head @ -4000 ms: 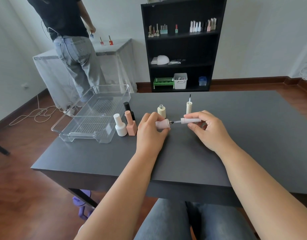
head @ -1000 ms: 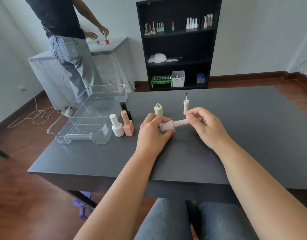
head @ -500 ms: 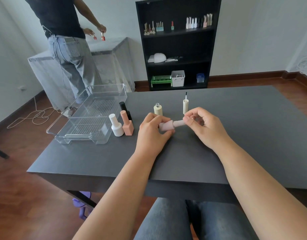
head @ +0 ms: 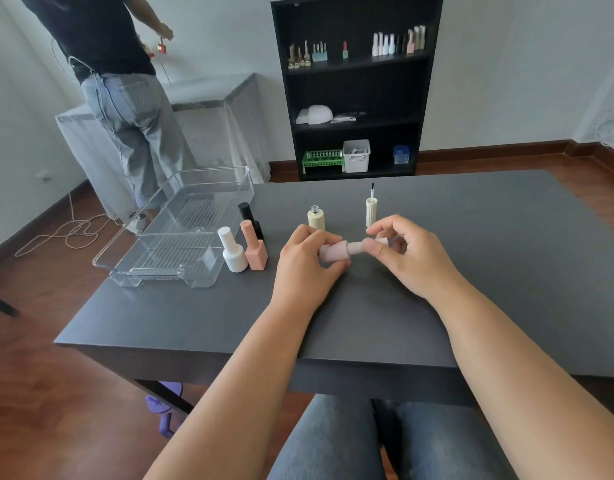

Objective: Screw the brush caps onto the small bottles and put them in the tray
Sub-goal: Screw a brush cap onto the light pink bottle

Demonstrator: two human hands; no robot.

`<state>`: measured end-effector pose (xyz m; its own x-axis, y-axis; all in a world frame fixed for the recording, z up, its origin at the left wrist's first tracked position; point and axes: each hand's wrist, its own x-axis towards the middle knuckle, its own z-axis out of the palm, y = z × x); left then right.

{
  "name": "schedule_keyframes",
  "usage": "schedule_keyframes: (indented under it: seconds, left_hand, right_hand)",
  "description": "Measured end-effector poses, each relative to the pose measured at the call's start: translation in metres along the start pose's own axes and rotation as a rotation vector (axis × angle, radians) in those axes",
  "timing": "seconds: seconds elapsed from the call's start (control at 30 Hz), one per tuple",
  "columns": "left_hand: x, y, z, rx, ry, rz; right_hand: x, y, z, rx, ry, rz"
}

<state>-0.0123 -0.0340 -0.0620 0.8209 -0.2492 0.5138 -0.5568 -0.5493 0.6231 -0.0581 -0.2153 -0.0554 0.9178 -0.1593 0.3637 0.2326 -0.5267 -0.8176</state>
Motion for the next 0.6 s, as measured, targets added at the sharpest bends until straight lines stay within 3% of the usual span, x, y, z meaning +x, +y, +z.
schedule_keyframes:
  seconds: [0.17, 0.37, 0.6]
  left_hand:
    - [0.0000, 0.0000, -0.0002, 0.002, -0.009, 0.001]
    - [-0.0010, 0.0005, 0.0003, 0.049, -0.024, 0.035]
    - [-0.0006, 0.0028, -0.0013, 0.038, 0.000, -0.012]
  right_hand:
    - [-0.0001, -0.0005, 0.0026, -0.101, -0.038, 0.032]
    - [0.0024, -0.0005, 0.0004, 0.025, -0.141, 0.168]
    - [-0.0008, -0.0064, 0.0018, 0.331, -0.152, 0.079]
